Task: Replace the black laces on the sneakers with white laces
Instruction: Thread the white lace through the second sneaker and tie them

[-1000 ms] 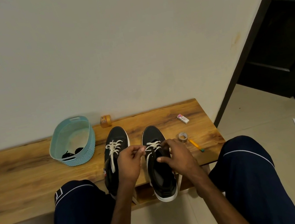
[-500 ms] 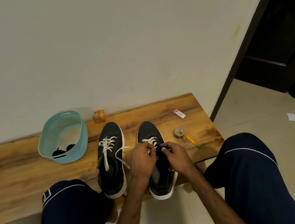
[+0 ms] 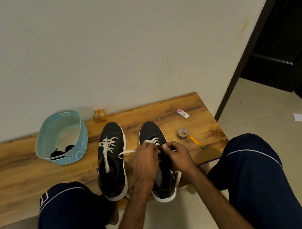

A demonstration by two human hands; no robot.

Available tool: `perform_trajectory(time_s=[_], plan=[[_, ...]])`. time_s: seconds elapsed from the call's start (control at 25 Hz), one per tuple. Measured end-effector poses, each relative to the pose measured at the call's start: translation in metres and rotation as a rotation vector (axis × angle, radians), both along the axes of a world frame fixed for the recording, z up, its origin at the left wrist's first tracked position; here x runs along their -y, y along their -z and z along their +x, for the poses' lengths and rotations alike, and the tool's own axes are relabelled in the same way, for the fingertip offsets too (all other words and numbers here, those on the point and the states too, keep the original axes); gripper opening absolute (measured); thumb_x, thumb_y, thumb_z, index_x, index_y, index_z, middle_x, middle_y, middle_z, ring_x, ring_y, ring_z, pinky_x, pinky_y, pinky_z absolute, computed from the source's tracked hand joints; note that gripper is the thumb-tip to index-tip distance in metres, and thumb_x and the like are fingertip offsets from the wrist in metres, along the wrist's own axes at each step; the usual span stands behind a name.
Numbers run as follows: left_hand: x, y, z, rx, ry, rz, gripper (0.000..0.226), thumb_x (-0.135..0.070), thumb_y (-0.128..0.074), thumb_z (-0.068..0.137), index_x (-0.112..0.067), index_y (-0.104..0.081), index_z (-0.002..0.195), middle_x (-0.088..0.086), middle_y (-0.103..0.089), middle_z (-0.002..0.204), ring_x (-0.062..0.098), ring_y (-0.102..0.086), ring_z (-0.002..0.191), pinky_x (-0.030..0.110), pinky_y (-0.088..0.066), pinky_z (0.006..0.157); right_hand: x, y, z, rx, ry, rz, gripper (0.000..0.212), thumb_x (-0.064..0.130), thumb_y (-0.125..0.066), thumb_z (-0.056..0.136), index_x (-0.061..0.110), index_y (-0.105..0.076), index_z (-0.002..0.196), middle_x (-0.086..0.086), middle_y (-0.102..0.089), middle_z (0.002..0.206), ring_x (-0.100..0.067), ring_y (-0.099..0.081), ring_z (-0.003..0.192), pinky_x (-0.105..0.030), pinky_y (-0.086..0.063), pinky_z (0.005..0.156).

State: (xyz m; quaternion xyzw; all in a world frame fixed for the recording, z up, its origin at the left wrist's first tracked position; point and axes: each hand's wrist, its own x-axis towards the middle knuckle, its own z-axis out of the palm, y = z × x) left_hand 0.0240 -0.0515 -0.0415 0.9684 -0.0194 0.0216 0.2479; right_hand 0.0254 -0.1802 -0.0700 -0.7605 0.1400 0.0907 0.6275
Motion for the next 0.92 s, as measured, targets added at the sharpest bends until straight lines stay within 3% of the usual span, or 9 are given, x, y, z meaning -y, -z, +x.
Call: perform_trajectory(time_s=[0.2, 0.32, 0.4, 0.44, 0.52, 0.6, 0.64, 0.8, 0.92], plan=[[-0.008, 0.012, -0.016, 0.028, -0.019, 0.082, 0.054, -0.046, -0.069, 0.086, -0.024, -0.046, 0.13, -0.004, -0.049, 0.13, 0.014, -0.047, 0.121, 0.03, -0.043, 0.1, -0.008, -0.011, 0.008, 0.107, 0.061, -0.088, 0.015, 0.004, -0.053, 0.096, 0.016, -0.06, 0.088, -0.003, -0.065, 0.091, -0.023, -0.061, 0.092, -0.036, -0.05, 0.081], [-0.015, 0.016, -0.02, 0.021, -0.103, 0.068, 0.073, -0.053, -0.073, 0.08, -0.02, -0.039, 0.135, 0.0, -0.044, 0.136, 0.019, -0.043, 0.128, 0.038, -0.042, 0.106, 0.005, -0.035, 0.005, 0.167, 0.32, 0.284, 0.019, 0.008, -0.04, 0.104, 0.02, -0.052, 0.096, -0.009, -0.067, 0.097, -0.025, -0.066, 0.094, -0.037, -0.055, 0.08], [-0.017, 0.017, -0.021, -0.018, -0.205, -0.053, 0.084, -0.052, -0.078, 0.075, -0.016, -0.037, 0.139, 0.004, -0.041, 0.14, 0.022, -0.038, 0.132, 0.042, -0.044, 0.106, 0.029, -0.059, 0.006, 0.206, 0.474, 0.608, 0.016, 0.012, -0.038, 0.106, 0.02, -0.051, 0.102, -0.002, -0.068, 0.08, -0.017, -0.067, 0.072, -0.029, -0.057, 0.067], [-0.017, 0.018, -0.022, -0.021, -0.246, -0.088, 0.088, -0.051, -0.08, 0.073, -0.014, -0.036, 0.14, 0.006, -0.039, 0.142, 0.023, -0.036, 0.133, 0.042, -0.044, 0.106, 0.042, -0.07, 0.005, 0.255, 0.532, 0.607, 0.014, 0.015, -0.04, 0.106, 0.021, -0.052, 0.102, 0.004, -0.063, 0.072, -0.009, -0.06, 0.061, -0.023, -0.053, 0.058], [-0.015, 0.02, -0.024, -0.015, -0.288, -0.108, 0.094, -0.049, -0.083, 0.072, -0.011, -0.033, 0.142, 0.009, -0.038, 0.143, 0.025, -0.034, 0.134, 0.042, -0.044, 0.106, 0.067, -0.083, 0.003, 0.396, 0.53, 0.154, 0.011, 0.02, -0.044, 0.105, 0.027, -0.052, 0.103, 0.01, -0.057, 0.067, 0.0, -0.049, 0.053, -0.016, -0.04, 0.048], [-0.013, 0.021, -0.025, -0.029, -0.317, -0.123, 0.096, -0.047, -0.083, 0.071, -0.009, -0.032, 0.143, 0.011, -0.039, 0.143, 0.027, -0.036, 0.133, 0.042, -0.044, 0.104, 0.074, -0.08, 0.001, 0.408, 0.301, -0.413, 0.01, 0.023, -0.048, 0.103, 0.029, -0.054, 0.106, 0.01, -0.06, 0.074, 0.0, -0.052, 0.057, -0.014, -0.036, 0.049], [-0.013, 0.022, -0.026, -0.047, -0.33, -0.139, 0.095, -0.047, -0.083, 0.072, -0.009, -0.032, 0.143, 0.012, -0.039, 0.143, 0.028, -0.036, 0.133, 0.042, -0.045, 0.103, 0.069, -0.073, 0.001, 0.337, 0.139, -0.566, 0.011, 0.024, -0.05, 0.102, 0.028, -0.058, 0.107, 0.008, -0.063, 0.083, 0.0, -0.055, 0.065, -0.016, -0.038, 0.053], [-0.015, 0.025, -0.031, -0.126, -0.333, -0.207, 0.091, -0.05, -0.078, 0.077, -0.011, -0.03, 0.144, 0.01, -0.041, 0.144, 0.026, -0.041, 0.134, 0.043, -0.048, 0.102, 0.022, -0.039, -0.006, 0.201, -0.3, -0.731, 0.023, 0.031, -0.053, 0.101, 0.025, -0.065, 0.119, 0.004, -0.067, 0.114, -0.015, -0.062, 0.101, -0.03, -0.048, 0.081], [-0.02, 0.027, -0.033, -0.155, -0.336, -0.236, 0.084, -0.05, -0.075, 0.08, -0.012, -0.033, 0.141, 0.008, -0.046, 0.142, 0.025, -0.052, 0.126, 0.042, -0.052, 0.094, 0.004, -0.03, -0.01, 0.228, -0.311, -0.814, 0.016, 0.024, -0.053, 0.098, 0.022, -0.065, 0.109, -0.001, -0.069, 0.104, -0.022, -0.064, 0.097, -0.032, -0.047, 0.075]])
